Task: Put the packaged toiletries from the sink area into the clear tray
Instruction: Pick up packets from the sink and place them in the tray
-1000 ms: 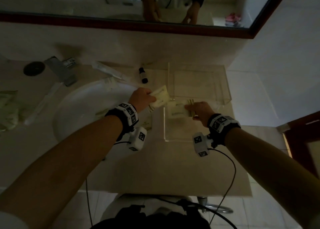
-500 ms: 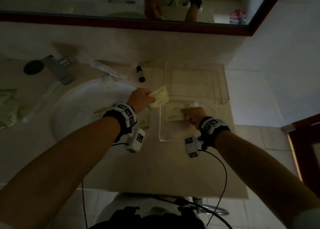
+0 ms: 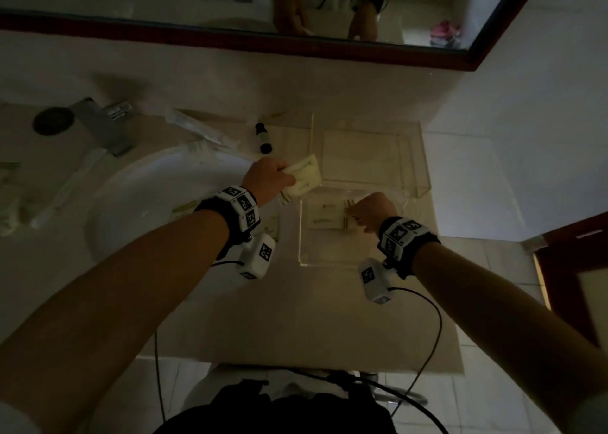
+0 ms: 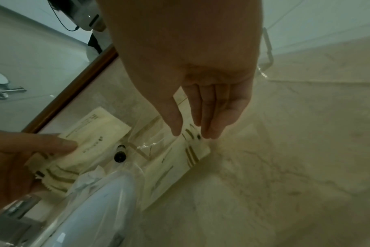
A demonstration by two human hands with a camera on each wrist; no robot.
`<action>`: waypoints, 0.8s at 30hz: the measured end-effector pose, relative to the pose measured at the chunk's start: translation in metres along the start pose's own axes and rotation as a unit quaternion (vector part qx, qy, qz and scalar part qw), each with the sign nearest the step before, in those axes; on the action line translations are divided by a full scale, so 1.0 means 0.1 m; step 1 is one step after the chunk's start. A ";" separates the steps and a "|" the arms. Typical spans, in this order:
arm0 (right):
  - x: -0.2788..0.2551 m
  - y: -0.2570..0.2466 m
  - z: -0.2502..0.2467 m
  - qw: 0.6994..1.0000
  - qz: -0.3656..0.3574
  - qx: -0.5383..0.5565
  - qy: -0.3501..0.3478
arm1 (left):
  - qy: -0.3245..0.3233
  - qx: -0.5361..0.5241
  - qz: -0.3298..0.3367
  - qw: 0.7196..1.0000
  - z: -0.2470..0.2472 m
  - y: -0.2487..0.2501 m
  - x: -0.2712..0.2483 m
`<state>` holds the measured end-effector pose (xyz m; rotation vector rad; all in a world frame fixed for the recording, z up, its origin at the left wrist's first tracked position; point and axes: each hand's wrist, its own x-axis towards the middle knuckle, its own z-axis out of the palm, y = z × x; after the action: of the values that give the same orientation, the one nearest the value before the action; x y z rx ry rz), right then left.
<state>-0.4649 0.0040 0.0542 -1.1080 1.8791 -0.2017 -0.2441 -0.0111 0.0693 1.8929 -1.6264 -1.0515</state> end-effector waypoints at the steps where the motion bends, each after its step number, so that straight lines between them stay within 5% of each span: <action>1: 0.00 0.01 -0.02 1.000 0.006 -0.003 -0.004 | -0.003 -0.005 0.002 1.000 0.01 0.01 0.01; 9: -0.02 0.04 -0.01 0.992 0.035 0.110 -0.044 | -0.025 -0.006 0.018 1.000 0.10 0.05 -0.01; 17: -0.07 0.01 -0.07 0.970 -0.054 0.223 -0.085 | -0.110 0.023 0.031 0.993 0.20 0.17 -0.07; 24: -0.06 0.14 -0.17 0.981 -0.083 0.121 -0.124 | -0.179 0.107 0.074 0.975 0.38 0.30 -0.11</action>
<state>-0.4854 0.0121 0.0604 -1.0683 1.4979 -0.3608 -0.2930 -0.0009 0.0709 1.7480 -2.1234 -1.2522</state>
